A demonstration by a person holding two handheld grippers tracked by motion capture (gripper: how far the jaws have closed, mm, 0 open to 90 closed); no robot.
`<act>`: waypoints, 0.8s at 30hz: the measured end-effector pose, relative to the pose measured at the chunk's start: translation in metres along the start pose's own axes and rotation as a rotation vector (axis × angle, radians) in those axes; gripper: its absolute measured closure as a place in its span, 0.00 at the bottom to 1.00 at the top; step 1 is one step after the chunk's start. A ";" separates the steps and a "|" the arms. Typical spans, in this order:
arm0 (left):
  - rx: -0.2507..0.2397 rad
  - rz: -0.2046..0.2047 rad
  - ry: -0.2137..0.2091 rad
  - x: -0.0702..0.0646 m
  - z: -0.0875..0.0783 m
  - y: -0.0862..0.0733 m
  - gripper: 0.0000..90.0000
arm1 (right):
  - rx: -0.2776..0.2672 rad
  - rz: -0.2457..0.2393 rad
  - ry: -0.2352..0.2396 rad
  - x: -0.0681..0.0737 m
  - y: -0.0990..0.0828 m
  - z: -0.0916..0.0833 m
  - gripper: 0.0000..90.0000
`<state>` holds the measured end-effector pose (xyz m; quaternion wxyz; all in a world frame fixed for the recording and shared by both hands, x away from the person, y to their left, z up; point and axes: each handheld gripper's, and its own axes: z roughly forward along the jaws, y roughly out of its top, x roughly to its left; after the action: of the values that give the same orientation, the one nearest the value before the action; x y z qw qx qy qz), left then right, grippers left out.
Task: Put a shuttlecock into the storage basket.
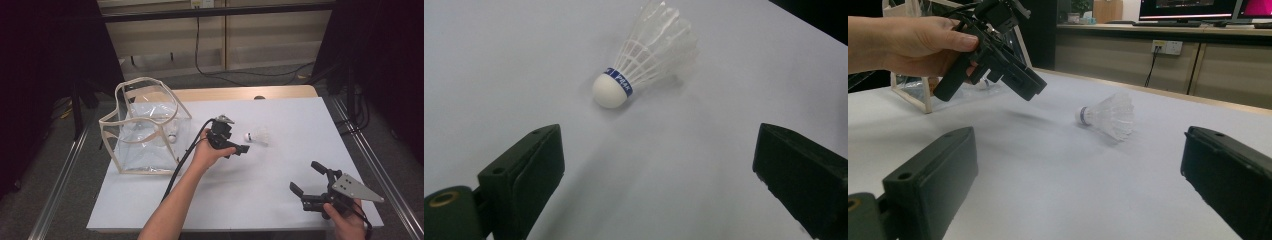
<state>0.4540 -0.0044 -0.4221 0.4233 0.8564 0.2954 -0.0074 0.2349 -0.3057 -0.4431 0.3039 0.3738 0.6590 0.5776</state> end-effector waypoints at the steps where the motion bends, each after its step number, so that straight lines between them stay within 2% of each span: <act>1: 0.002 0.003 -0.001 0.000 0.000 0.000 0.07 | -0.001 0.001 0.000 0.000 0.000 0.000 0.02; 24: 0.003 0.010 0.008 0.001 0.012 -0.001 0.07 | -0.002 -0.001 0.001 0.000 0.000 0.000 0.02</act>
<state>0.4575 -0.0118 -0.4305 0.4209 0.8585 0.2928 -0.0025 0.2353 -0.3060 -0.4431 0.3043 0.3731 0.6585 0.5784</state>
